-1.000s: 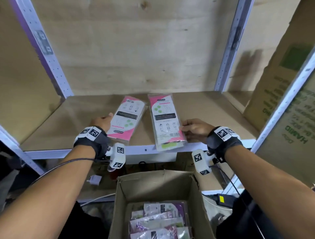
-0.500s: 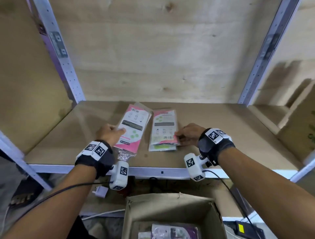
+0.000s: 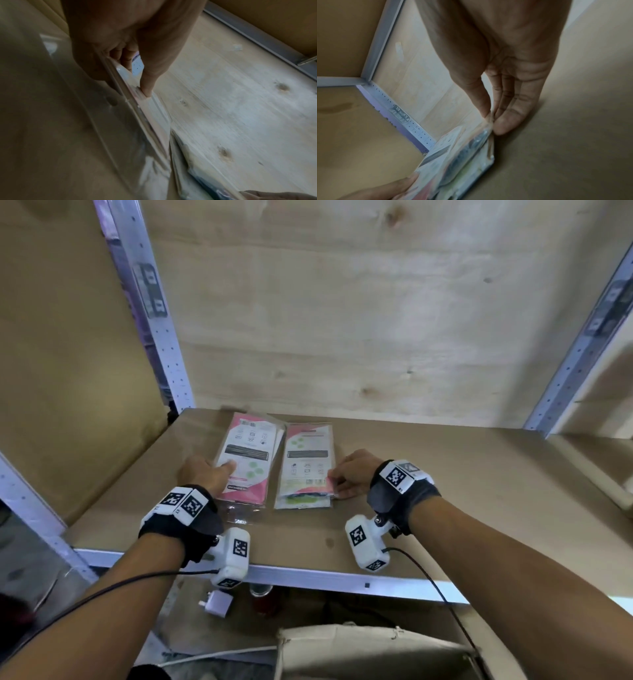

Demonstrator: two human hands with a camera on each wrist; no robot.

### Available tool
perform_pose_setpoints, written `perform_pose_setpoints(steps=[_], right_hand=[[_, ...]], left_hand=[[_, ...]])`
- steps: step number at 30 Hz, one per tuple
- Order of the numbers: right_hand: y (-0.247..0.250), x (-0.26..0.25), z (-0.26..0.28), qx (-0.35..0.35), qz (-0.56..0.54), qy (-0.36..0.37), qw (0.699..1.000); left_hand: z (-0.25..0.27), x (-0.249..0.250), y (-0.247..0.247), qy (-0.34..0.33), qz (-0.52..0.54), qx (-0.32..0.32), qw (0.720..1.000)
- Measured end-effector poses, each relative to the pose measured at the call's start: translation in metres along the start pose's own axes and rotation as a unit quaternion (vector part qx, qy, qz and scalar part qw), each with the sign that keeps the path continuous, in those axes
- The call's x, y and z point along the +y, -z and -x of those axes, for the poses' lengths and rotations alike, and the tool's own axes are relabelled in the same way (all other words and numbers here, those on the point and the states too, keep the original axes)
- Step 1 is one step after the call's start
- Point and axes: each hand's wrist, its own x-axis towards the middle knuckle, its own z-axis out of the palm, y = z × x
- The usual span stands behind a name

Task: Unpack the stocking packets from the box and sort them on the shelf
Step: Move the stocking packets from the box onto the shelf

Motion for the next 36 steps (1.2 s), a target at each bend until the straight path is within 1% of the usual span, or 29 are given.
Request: perform_pose_setpoints(steps=[4,8,12,15,19,22,24,26,29,33,36], right_hand=[[-0.009,-0.007,0.000,-0.015,-0.001,0.002,1.000],[-0.013,-0.012,-0.004,-0.007,-0.009,0.010,1.000],[-0.035,-0.030,-0.019,-0.006,0.003,0.020,1.000],[-0.050,-0.037,-0.029,-0.006,0.025,0.026,0.999],[-0.059,-0.038,-0.038,0.000,0.031,0.029,0.999],[-0.060,-0.037,-0.038,-0.008,0.041,0.037,0.998],[-0.057,-0.035,-0.033,-0.009,0.057,0.050,0.997],[-0.049,-0.030,-0.023,-0.011,0.032,0.064,0.997],[-0.034,-0.018,-0.002,-0.024,0.029,0.090,0.995],[-0.011,-0.002,0.045,-0.063,0.052,0.125,0.989],[0.010,0.018,0.089,-0.065,0.060,0.144,0.986]], left_hand=[[-0.001,-0.007,0.001,0.007,0.000,0.019,1.000],[0.000,-0.004,0.001,-0.001,-0.011,0.030,0.999],[-0.024,-0.009,0.009,0.001,-0.023,0.037,0.999],[-0.042,-0.014,0.013,0.002,-0.024,0.029,0.999],[-0.059,-0.020,0.016,-0.028,-0.031,0.025,0.999],[-0.064,-0.023,0.020,-0.022,-0.046,0.005,0.999],[-0.061,-0.023,0.023,-0.037,-0.053,-0.012,0.998],[-0.052,-0.020,0.027,-0.058,-0.070,-0.018,0.996],[-0.023,-0.011,0.035,-0.083,-0.092,0.008,0.992],[0.035,0.008,0.035,-0.137,-0.005,-0.002,0.991],[0.087,0.019,0.031,-0.172,0.025,0.021,0.985]])
